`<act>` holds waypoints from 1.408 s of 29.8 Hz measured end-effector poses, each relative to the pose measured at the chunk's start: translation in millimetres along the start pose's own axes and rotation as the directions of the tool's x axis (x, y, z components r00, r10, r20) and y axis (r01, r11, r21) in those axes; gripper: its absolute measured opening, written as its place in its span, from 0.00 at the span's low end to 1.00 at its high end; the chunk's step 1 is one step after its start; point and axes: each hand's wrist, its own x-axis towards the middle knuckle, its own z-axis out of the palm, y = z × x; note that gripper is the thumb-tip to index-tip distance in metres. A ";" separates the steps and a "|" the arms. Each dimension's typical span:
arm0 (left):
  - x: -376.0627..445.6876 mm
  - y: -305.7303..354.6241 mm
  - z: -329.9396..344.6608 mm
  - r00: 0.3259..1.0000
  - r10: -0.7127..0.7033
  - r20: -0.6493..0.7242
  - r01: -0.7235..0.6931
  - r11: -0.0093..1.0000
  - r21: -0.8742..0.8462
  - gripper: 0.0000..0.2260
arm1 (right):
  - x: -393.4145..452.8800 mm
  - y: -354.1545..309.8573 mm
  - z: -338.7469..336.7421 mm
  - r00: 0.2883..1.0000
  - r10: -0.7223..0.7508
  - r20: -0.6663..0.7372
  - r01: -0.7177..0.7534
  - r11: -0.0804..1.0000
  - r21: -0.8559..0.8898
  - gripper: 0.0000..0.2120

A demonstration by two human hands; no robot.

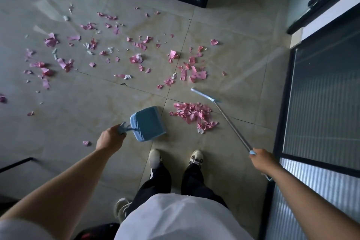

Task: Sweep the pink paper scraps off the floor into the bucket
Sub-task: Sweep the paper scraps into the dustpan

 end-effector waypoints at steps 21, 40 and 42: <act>12.5 65.8 57.8 0.984 0.134 0.119 -0.122 0.987 -0.101 0.13 | -56.1 -73.7 44.8 0.948 0.093 0.303 -0.277 0.709 0.649 0.09; 15.4 80.1 72.3 0.990 0.078 0.113 -0.074 0.996 -0.042 0.12 | -64.4 -46.1 12.3 0.961 -0.016 0.275 -0.094 0.919 0.384 0.15; 12.9 73.7 71.0 0.992 0.066 0.109 -0.060 0.997 -0.055 0.13 | -60.8 -46.4 10.2 0.968 -0.019 0.249 -0.081 0.919 0.385 0.14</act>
